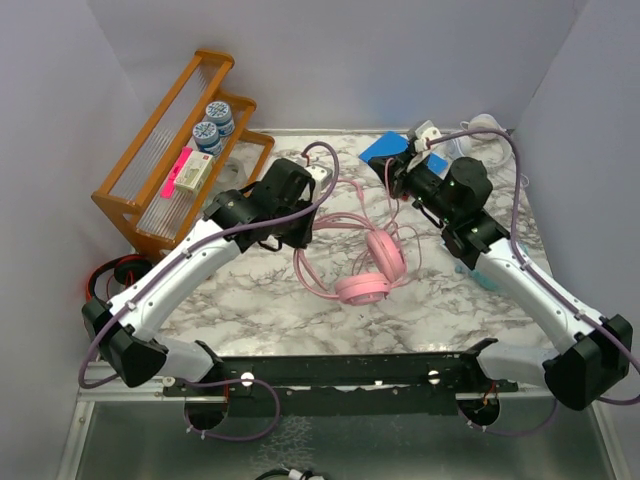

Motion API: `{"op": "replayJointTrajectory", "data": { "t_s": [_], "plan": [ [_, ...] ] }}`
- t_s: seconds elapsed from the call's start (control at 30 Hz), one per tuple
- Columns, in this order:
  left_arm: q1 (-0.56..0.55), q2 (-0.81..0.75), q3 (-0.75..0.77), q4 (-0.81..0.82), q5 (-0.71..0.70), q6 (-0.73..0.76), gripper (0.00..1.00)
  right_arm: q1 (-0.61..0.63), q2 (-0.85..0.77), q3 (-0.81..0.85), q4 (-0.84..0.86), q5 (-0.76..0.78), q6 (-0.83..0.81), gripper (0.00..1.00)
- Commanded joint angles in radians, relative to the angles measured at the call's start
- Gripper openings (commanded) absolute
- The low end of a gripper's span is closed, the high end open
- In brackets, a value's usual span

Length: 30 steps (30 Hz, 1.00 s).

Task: Wrap the headphones
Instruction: Wrap the headphones cable around the headphones.

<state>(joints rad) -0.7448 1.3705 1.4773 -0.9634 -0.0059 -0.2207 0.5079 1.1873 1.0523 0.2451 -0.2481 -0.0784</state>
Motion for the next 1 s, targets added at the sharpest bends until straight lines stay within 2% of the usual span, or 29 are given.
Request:
{"op": "replayJointTrajectory", "data": {
  "t_s": [0.0, 0.13, 0.23, 0.33, 0.47, 0.6, 0.73, 0.87, 0.97],
  "plan": [
    [-0.001, -0.097, 0.017, 0.037, 0.196, 0.047, 0.0, -0.012, 0.057, -0.015, 0.02, 0.038, 0.055, 0.03],
    [-0.001, -0.129, 0.033, 0.037, 0.273, 0.018, 0.0, -0.027, 0.071, -0.055, 0.099, -0.017, 0.109, 0.05],
    [-0.001, -0.144, 0.077, 0.04, 0.298, -0.008, 0.0, -0.049, 0.066, -0.109, 0.165, -0.042, 0.16, 0.13],
    [0.003, -0.164, 0.128, 0.05, 0.326, -0.026, 0.0, -0.08, 0.067, -0.154, 0.217, -0.084, 0.219, 0.14],
    [0.022, -0.174, 0.17, 0.104, 0.439, -0.085, 0.0, -0.088, 0.075, -0.223, 0.3, -0.178, 0.271, 0.19],
    [0.066, -0.166, 0.174, 0.208, 0.55, -0.203, 0.0, -0.088, 0.1, -0.287, 0.402, -0.295, 0.346, 0.25],
    [0.135, -0.148, 0.159, 0.335, 0.655, -0.376, 0.0, -0.088, 0.138, -0.31, 0.449, -0.412, 0.402, 0.26],
    [0.2, -0.125, 0.146, 0.419, 0.622, -0.497, 0.0, -0.08, 0.172, -0.362, 0.583, -0.501, 0.523, 0.26],
    [0.294, -0.083, 0.139, 0.476, 0.668, -0.61, 0.0, -0.022, 0.182, -0.396, 0.619, -0.501, 0.555, 0.26]
  ]
}}
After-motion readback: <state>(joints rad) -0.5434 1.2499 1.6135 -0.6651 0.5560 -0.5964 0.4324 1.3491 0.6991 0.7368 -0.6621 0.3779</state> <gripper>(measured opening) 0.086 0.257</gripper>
